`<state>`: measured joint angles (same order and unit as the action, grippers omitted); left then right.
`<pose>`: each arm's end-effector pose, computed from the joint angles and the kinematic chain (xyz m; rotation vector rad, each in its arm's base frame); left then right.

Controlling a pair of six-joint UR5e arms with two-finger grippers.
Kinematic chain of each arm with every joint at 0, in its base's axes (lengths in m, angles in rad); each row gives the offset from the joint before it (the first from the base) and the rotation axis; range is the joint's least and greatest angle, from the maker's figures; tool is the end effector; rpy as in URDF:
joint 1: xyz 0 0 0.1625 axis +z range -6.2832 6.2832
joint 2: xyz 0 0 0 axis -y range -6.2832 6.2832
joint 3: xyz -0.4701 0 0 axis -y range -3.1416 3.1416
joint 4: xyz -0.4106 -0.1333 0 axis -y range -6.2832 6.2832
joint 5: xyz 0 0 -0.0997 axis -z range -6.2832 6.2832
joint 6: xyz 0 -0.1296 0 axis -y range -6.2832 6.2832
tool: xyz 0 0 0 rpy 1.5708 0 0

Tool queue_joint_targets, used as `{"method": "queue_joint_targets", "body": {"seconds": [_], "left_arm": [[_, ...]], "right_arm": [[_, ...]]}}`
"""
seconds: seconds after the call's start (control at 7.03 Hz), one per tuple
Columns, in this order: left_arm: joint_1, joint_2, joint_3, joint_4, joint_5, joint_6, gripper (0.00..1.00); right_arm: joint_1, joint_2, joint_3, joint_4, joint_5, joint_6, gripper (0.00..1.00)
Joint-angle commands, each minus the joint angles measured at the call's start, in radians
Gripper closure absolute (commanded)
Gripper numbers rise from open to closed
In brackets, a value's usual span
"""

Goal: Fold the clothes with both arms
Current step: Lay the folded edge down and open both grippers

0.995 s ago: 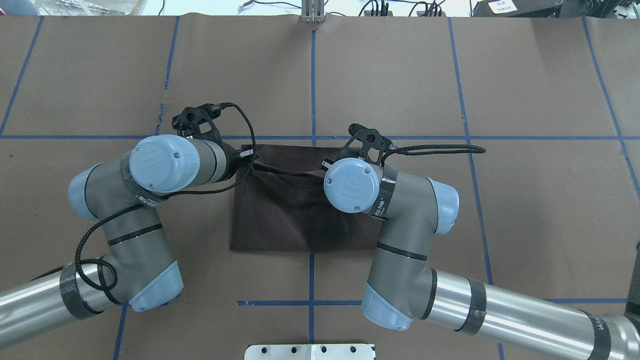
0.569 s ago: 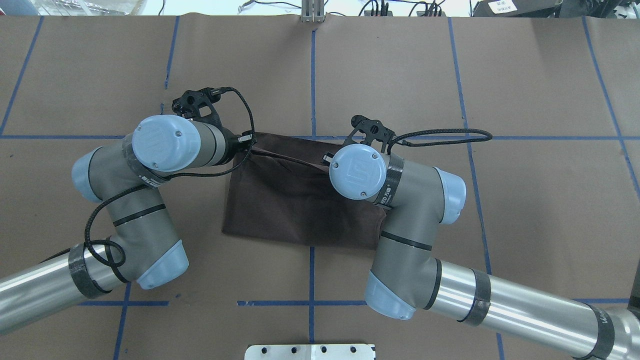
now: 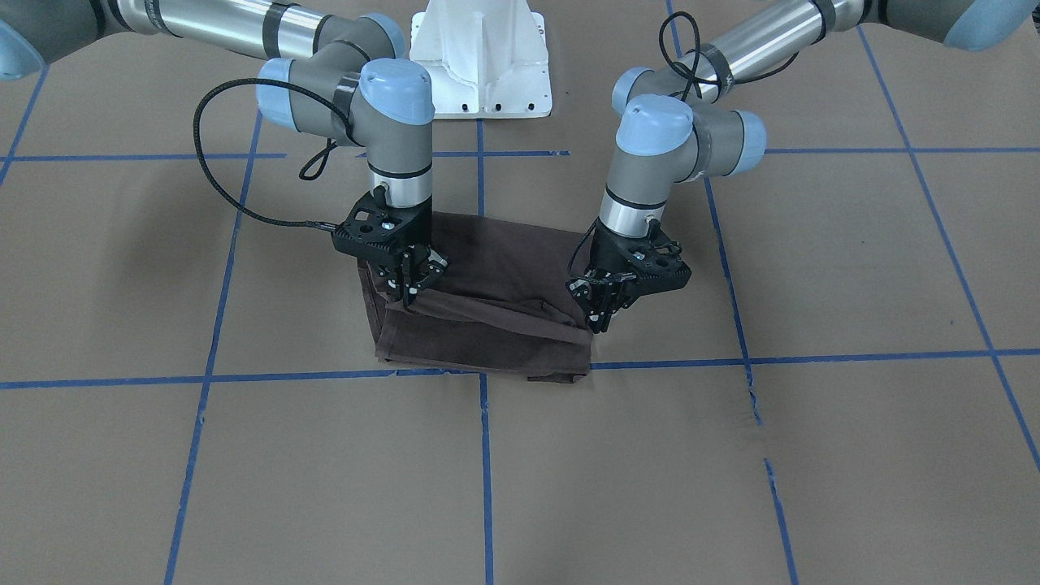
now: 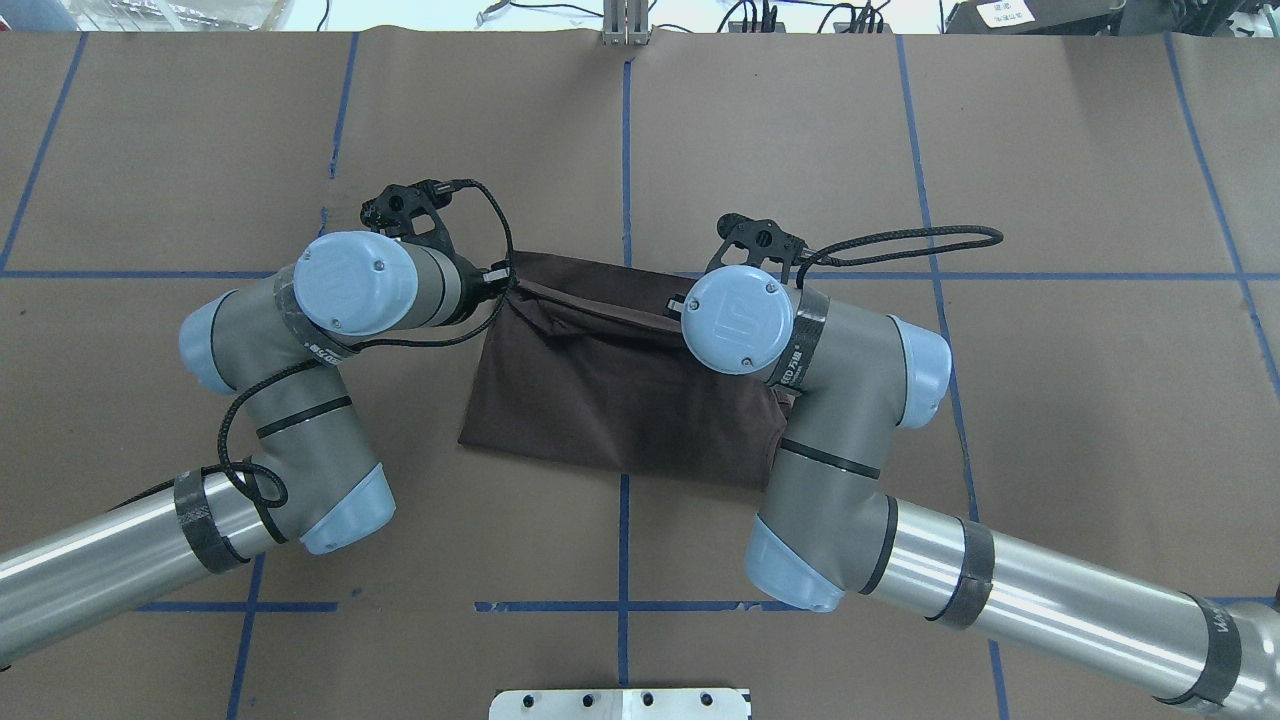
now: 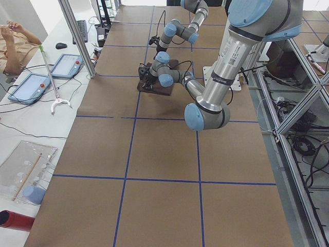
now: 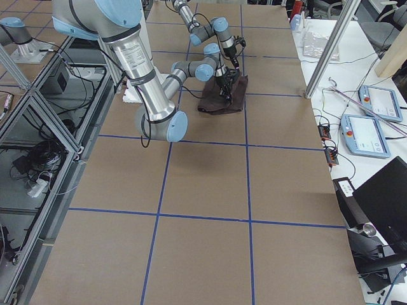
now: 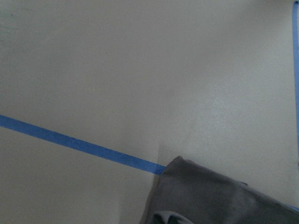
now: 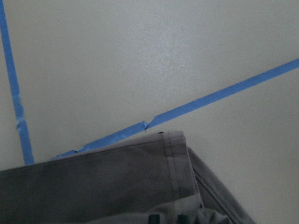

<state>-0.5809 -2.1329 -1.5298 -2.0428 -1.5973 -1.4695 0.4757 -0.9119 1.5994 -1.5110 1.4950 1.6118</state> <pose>0.5721 -0.5309 0.3431 0.3119 0.9519 -0.4261 -0.6155 -0.4781 0.3007 0.2344 -0.7224 0.5203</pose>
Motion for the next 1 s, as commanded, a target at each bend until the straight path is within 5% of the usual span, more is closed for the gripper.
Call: {"method": "queue_joint_targets", "body": {"seconds": [0.0, 0.14, 0.85], "left_arm": [[-0.016, 0.001, -0.009, -0.005, -0.048, 0.113, 0.0], [-0.039, 0.01, -0.033, -0.002, -0.126, 0.179, 0.0], [-0.037, 0.015, -0.046, -0.004, -0.128, 0.175, 0.0]], "right_arm": [[0.03, 0.013, -0.004, 0.008, 0.016, -0.096, 0.0], [0.037, 0.025, 0.017, 0.009, 0.042, -0.127, 0.0], [-0.066, 0.044, -0.063, 0.002, -0.036, -0.263, 0.0]]}}
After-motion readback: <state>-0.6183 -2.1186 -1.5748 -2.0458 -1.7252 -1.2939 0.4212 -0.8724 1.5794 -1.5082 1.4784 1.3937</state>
